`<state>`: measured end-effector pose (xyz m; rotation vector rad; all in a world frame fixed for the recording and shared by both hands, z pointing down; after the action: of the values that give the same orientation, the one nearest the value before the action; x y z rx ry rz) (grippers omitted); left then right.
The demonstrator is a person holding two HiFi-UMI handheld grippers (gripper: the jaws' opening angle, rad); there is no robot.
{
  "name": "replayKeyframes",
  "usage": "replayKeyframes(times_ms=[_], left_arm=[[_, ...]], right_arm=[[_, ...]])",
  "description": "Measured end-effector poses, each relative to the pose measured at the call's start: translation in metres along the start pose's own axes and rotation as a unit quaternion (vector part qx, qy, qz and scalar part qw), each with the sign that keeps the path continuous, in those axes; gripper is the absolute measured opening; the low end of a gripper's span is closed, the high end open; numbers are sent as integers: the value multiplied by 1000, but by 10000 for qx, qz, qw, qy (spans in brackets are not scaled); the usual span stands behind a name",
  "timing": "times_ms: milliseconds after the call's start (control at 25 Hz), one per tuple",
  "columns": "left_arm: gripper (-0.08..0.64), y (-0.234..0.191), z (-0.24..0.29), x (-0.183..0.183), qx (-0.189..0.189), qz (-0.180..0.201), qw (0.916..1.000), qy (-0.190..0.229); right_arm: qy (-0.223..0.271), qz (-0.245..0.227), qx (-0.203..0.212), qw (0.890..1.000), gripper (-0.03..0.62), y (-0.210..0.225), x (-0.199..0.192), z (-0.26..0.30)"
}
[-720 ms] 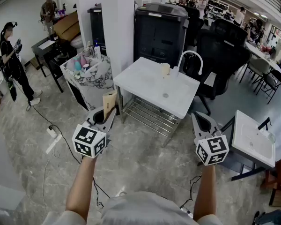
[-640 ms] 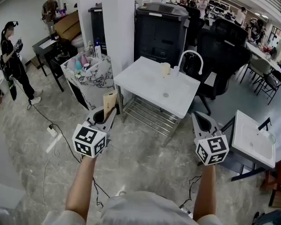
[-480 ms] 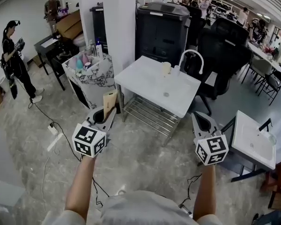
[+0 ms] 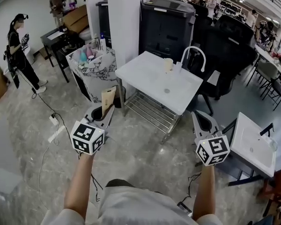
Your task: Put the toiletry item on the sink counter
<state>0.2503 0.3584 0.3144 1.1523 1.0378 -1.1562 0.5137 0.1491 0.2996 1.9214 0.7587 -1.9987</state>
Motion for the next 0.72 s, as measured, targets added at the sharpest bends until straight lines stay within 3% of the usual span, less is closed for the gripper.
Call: replayKeyframes(times_ms=[200, 440, 720], left_arm=[[29, 4, 6, -6, 58, -34, 9999, -117], [29, -25, 21, -4, 23, -39, 9999, -106], [29, -108, 81, -28, -248, -193, 9995, 5]], right_arm=[[108, 165, 73, 9998, -5, 12, 1, 6], [-55, 109, 162, 9998, -5, 4, -3, 34], [-431, -147, -136, 9989, -5, -1, -27, 96]])
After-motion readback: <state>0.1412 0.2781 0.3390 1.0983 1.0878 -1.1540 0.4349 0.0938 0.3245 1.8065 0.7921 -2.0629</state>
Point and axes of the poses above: the fingertips, and each gripper's own axes: z forward along the fingers, y to its right, x out of its top, the point moved 4 cm from there along -z, backward along the fingers, and after that the axes turned 12 degrees about -x, right-handed, at the moved point
